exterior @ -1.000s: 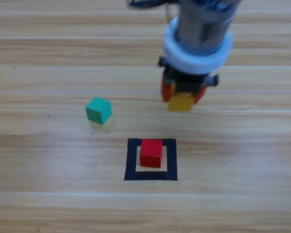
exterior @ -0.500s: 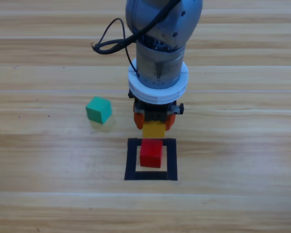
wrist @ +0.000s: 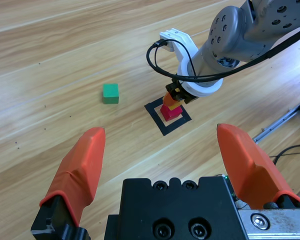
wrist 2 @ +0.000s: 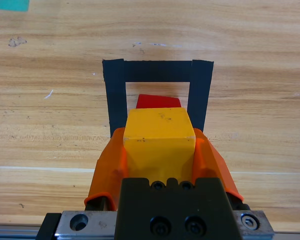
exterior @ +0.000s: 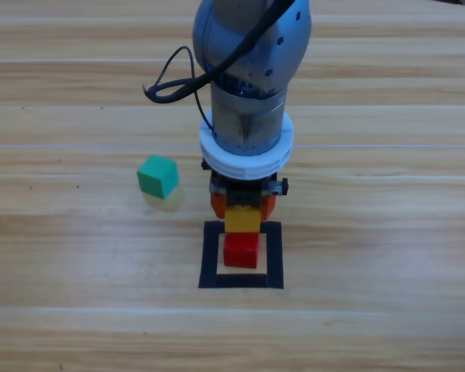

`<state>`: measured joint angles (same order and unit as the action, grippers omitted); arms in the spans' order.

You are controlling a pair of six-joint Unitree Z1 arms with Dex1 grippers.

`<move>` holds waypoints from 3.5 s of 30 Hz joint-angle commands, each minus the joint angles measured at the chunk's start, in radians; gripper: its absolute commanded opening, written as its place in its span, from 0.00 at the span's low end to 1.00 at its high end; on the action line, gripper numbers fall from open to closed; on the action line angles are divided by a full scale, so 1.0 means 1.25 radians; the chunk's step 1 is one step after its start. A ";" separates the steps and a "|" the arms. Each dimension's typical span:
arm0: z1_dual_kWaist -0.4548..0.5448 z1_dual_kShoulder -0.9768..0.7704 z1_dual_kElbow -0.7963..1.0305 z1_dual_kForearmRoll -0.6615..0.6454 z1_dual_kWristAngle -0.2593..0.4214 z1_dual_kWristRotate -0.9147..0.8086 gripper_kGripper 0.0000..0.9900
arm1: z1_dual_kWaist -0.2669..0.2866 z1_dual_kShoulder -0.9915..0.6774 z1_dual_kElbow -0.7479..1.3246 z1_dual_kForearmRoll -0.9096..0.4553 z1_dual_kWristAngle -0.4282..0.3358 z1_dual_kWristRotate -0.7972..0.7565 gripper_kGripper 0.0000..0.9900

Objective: Stack the blocks in the rectangular block: red at the bottom, yellow in the middle, green on top

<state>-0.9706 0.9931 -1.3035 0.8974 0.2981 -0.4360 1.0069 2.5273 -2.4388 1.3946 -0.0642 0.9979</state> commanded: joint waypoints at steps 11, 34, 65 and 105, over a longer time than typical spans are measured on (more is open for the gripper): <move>0.011 0.018 0.023 0.007 -0.008 -0.021 0.96 | 0.029 0.067 -0.005 0.008 0.018 0.004 0.00; 0.011 0.026 0.023 0.007 -0.010 -0.018 0.99 | 0.031 0.062 -0.004 0.012 0.018 -0.004 0.89; 0.180 0.645 -0.186 -0.058 -0.003 -0.071 1.00 | 0.126 -0.743 0.831 -0.383 -0.210 -0.263 1.00; 0.320 0.968 -0.178 -0.162 -0.128 0.054 0.98 | 0.126 -0.770 1.013 -0.604 -0.024 -0.638 1.00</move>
<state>-0.5850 2.1518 -1.5565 0.7247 0.1444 -0.3811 1.1436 1.5546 -1.1754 0.6631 -0.1083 0.2013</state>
